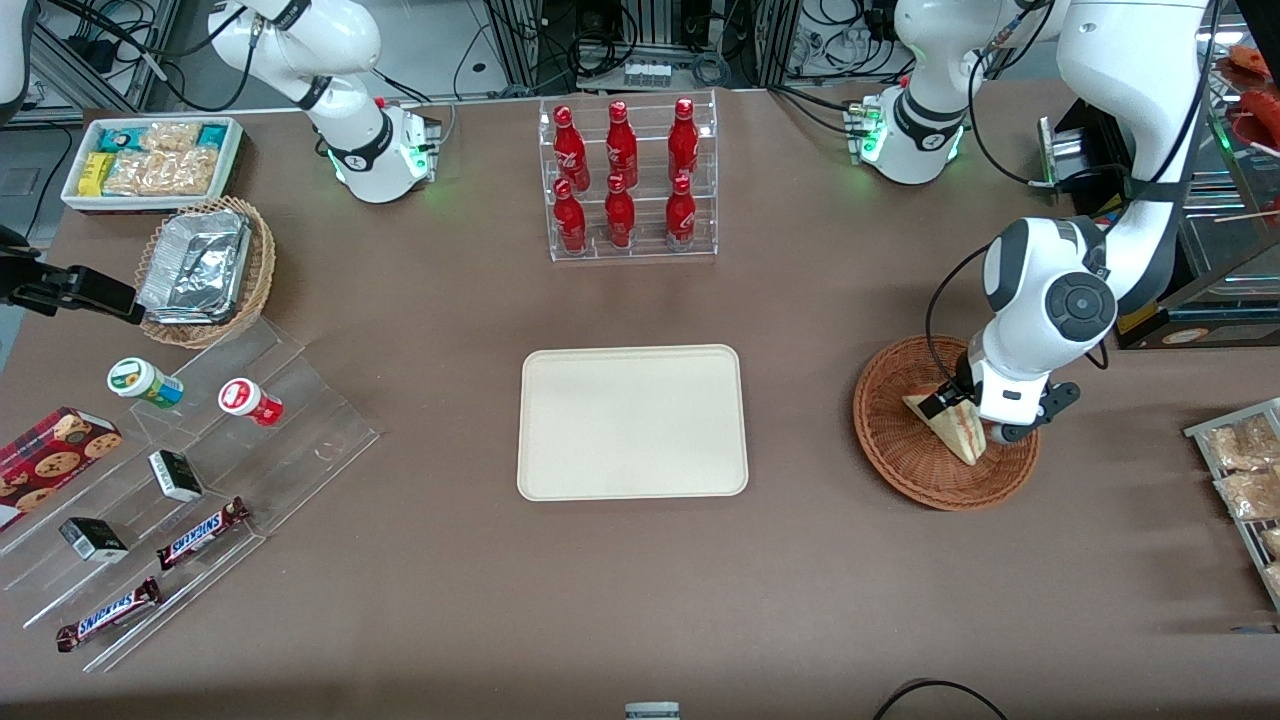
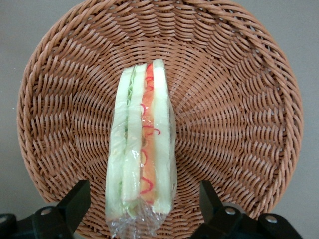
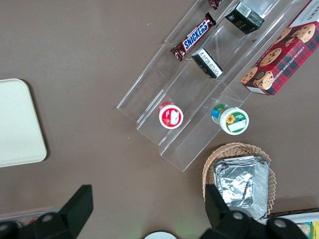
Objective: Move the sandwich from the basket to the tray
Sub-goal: 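Lower the left gripper and close it on the sandwich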
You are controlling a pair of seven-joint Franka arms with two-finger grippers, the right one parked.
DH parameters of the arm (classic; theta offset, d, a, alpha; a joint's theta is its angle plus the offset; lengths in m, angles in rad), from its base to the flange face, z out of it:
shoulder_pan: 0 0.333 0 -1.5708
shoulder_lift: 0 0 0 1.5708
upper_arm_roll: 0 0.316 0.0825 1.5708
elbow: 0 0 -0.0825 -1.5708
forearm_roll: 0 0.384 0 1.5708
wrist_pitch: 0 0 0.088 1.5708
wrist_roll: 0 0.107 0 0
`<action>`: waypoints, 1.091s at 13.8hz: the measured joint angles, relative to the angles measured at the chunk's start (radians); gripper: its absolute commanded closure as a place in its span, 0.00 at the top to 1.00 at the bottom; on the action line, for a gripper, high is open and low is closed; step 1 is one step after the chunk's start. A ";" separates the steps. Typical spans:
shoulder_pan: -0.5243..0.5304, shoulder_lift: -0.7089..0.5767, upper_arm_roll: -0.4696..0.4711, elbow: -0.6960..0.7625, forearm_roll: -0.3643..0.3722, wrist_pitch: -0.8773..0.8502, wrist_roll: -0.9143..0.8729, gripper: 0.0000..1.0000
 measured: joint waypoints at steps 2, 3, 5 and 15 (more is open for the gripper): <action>0.000 0.001 0.002 -0.004 0.000 0.000 -0.003 0.00; 0.001 0.002 0.002 -0.006 0.000 0.000 -0.008 0.00; 0.005 0.002 0.003 -0.008 0.000 0.000 -0.013 0.00; -0.022 -0.004 -0.010 0.161 0.014 -0.222 -0.013 0.00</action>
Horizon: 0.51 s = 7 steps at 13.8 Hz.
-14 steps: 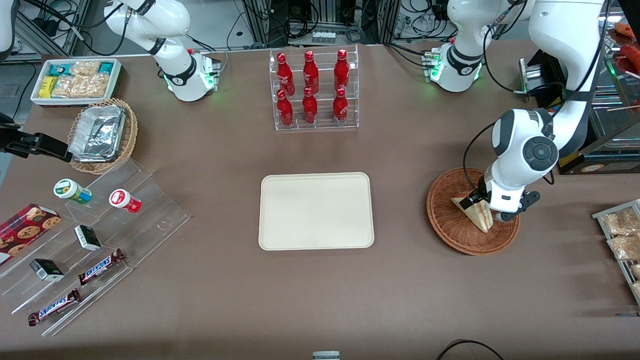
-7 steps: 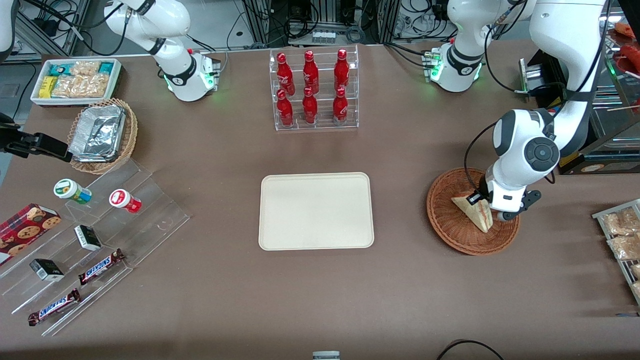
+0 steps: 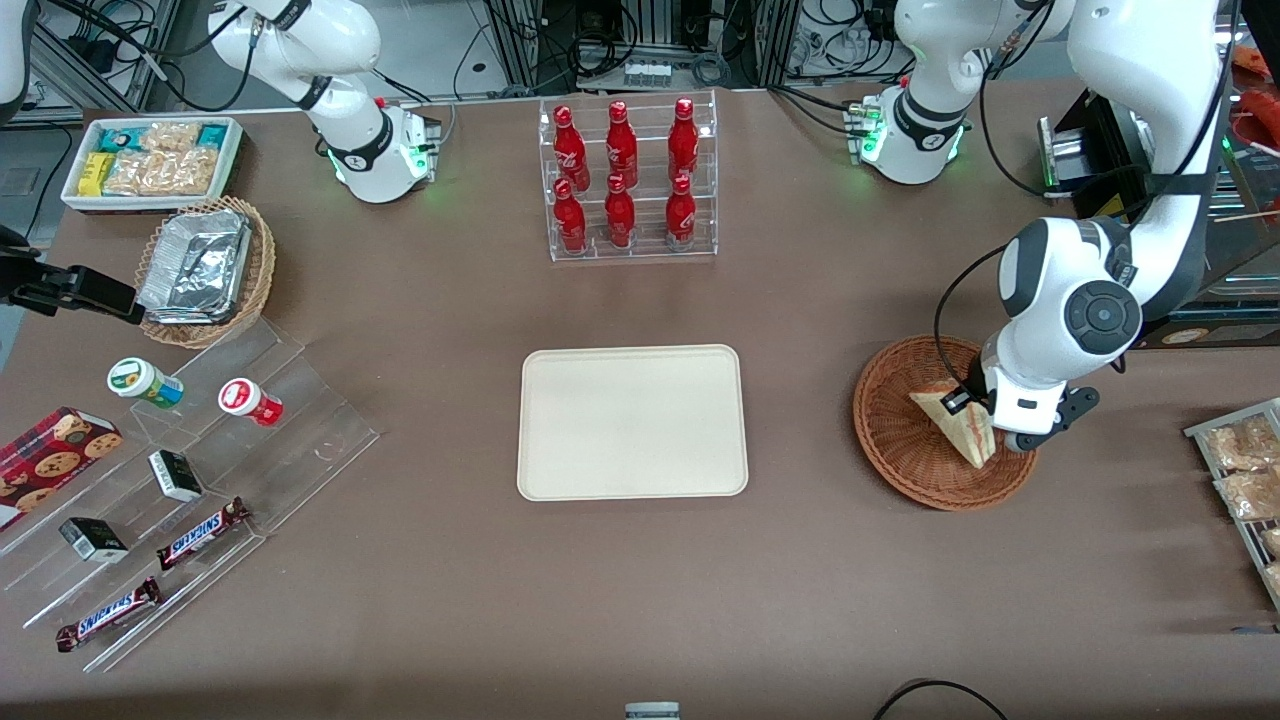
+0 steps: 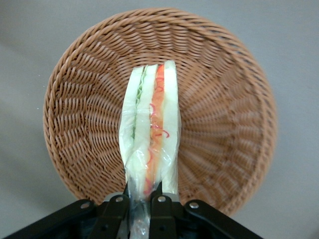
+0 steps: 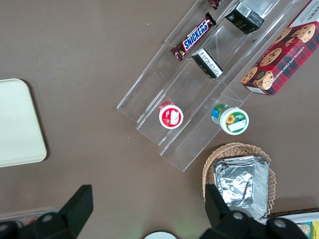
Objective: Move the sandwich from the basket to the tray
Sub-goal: 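Lower the left gripper and close it on the sandwich, then lift the sandwich and carry it over the cream tray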
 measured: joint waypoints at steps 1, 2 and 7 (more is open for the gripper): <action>-0.021 -0.001 -0.003 0.029 0.002 -0.034 0.000 0.00; -0.048 -0.002 -0.005 0.055 0.002 -0.064 0.000 0.00; -0.224 0.001 -0.013 0.137 0.003 -0.116 0.025 0.00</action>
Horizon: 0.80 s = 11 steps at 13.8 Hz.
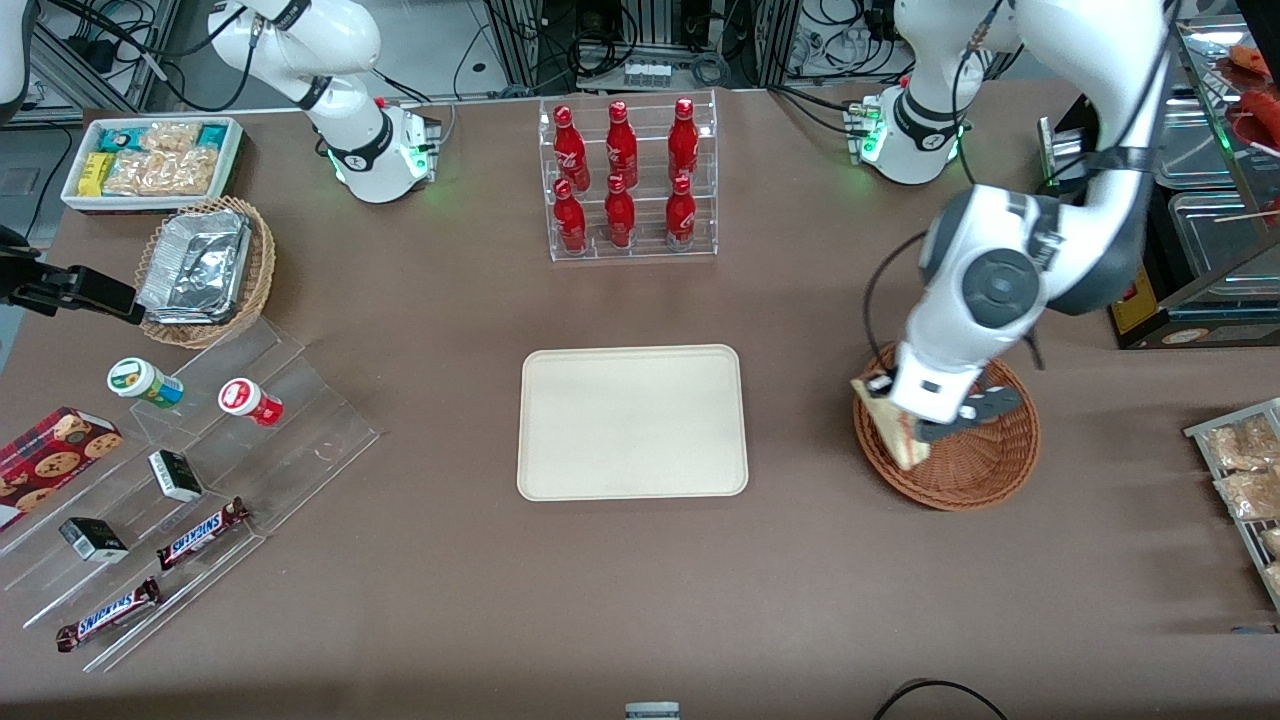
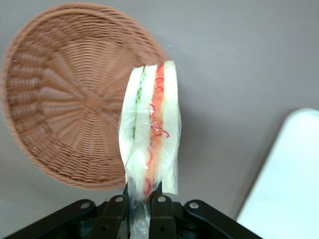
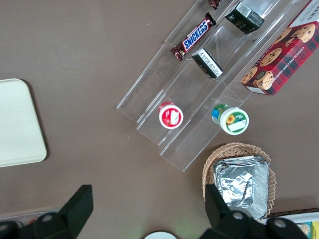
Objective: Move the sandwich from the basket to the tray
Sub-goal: 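Lift the sandwich and carry it over the cream tray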
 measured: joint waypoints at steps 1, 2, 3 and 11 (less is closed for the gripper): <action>-0.038 0.007 -0.001 0.010 0.000 0.000 0.007 0.00; -0.079 0.021 -0.001 0.025 0.000 0.002 0.011 0.00; -0.119 0.042 -0.002 0.048 0.000 0.003 0.012 0.00; -0.325 0.315 0.000 0.315 0.000 0.020 0.008 0.00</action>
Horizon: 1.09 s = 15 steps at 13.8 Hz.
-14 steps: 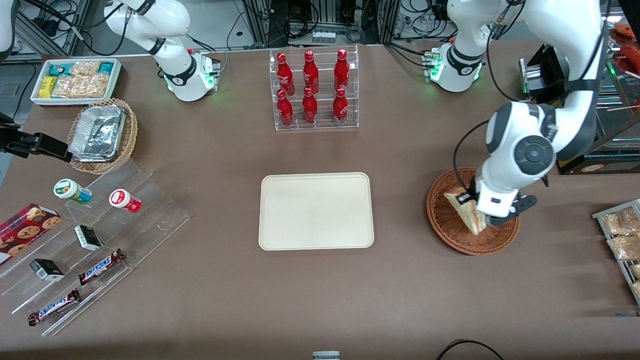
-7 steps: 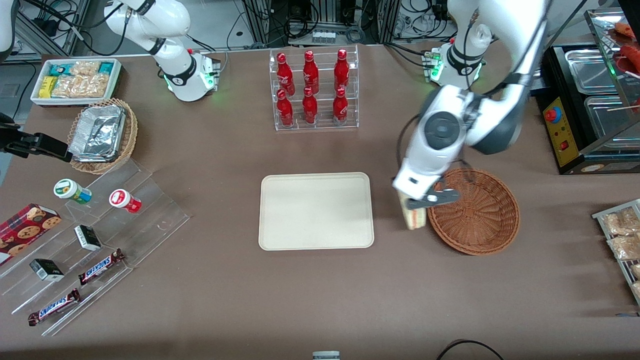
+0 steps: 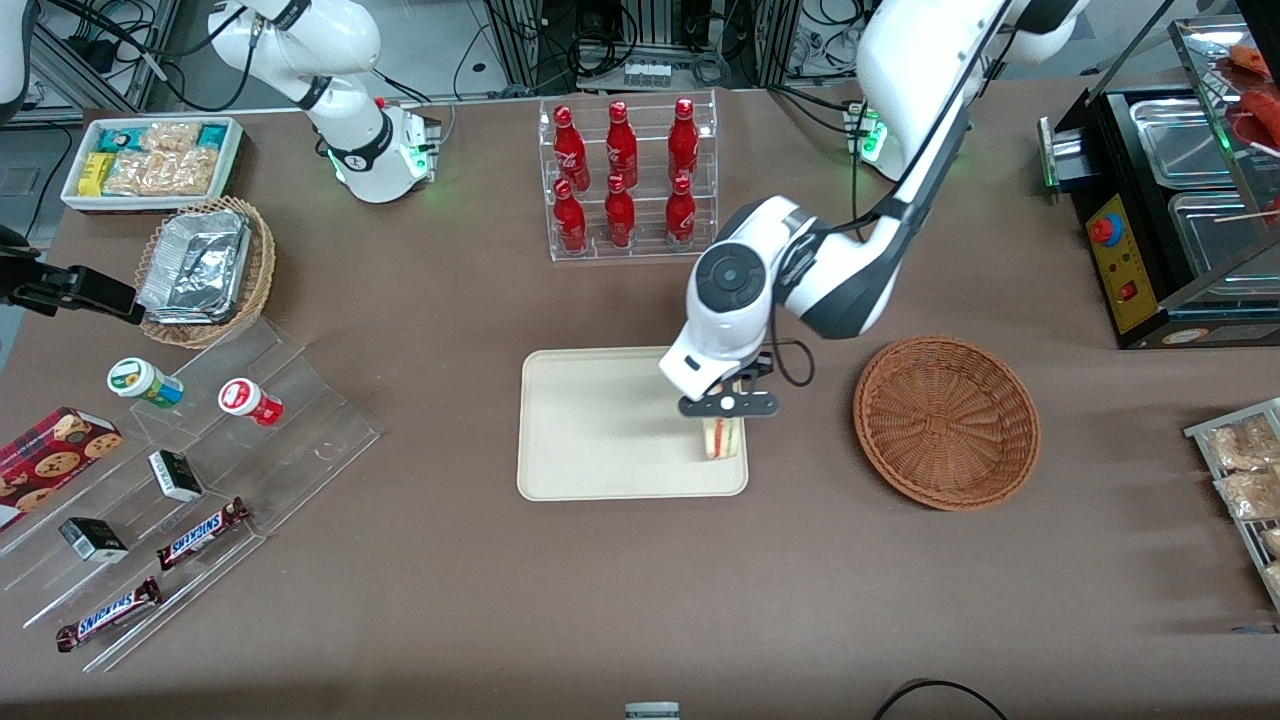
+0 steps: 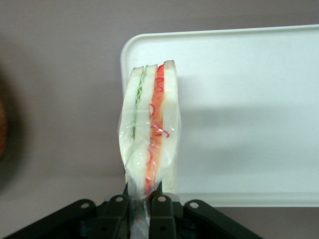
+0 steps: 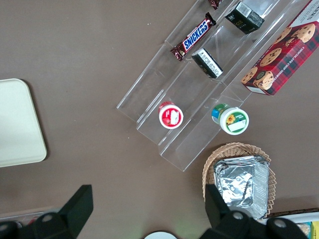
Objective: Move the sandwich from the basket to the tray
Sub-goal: 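Lower the sandwich onto the tray and open the left gripper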
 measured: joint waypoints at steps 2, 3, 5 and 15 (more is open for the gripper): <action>-0.028 0.043 0.001 0.028 0.000 0.043 -0.016 0.00; -0.040 0.061 0.001 0.034 0.002 0.066 -0.030 0.00; -0.057 0.094 0.002 0.036 0.021 0.098 -0.057 0.00; -0.061 0.134 0.007 0.044 0.045 0.113 -0.071 1.00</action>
